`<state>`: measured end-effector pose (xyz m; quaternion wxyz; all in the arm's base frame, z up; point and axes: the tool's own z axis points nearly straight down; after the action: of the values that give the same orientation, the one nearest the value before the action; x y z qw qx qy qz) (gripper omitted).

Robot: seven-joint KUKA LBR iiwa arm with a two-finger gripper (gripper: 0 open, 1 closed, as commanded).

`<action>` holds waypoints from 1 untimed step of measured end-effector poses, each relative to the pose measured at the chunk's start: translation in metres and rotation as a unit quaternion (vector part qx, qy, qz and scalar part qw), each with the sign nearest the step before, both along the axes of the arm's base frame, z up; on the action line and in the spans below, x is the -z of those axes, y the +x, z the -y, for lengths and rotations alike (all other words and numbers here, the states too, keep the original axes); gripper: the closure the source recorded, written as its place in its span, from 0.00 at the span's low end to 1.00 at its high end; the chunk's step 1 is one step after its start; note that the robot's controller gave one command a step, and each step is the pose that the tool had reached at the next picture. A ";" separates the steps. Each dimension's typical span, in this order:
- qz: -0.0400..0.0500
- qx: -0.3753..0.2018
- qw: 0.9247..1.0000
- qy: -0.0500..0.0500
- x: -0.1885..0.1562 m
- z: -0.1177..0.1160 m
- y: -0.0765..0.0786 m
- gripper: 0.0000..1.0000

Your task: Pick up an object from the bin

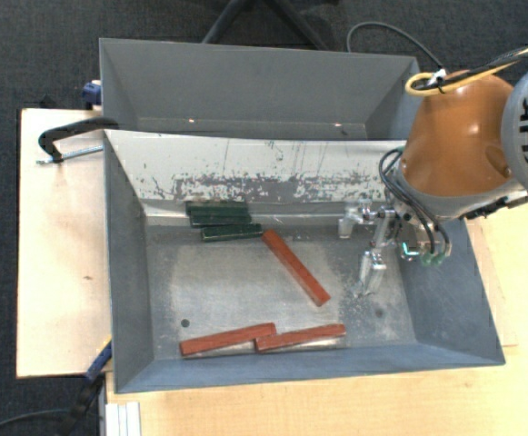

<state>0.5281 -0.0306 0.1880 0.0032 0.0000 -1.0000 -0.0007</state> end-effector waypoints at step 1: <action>0.000 -0.046 0.999 0.001 0.121 -0.037 0.010 0.00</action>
Offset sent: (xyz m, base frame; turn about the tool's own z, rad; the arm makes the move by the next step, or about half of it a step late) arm 0.0115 0.0345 -0.1180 -0.0899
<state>0.5383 0.0061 0.0667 0.0032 0.0457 -0.9989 -0.0012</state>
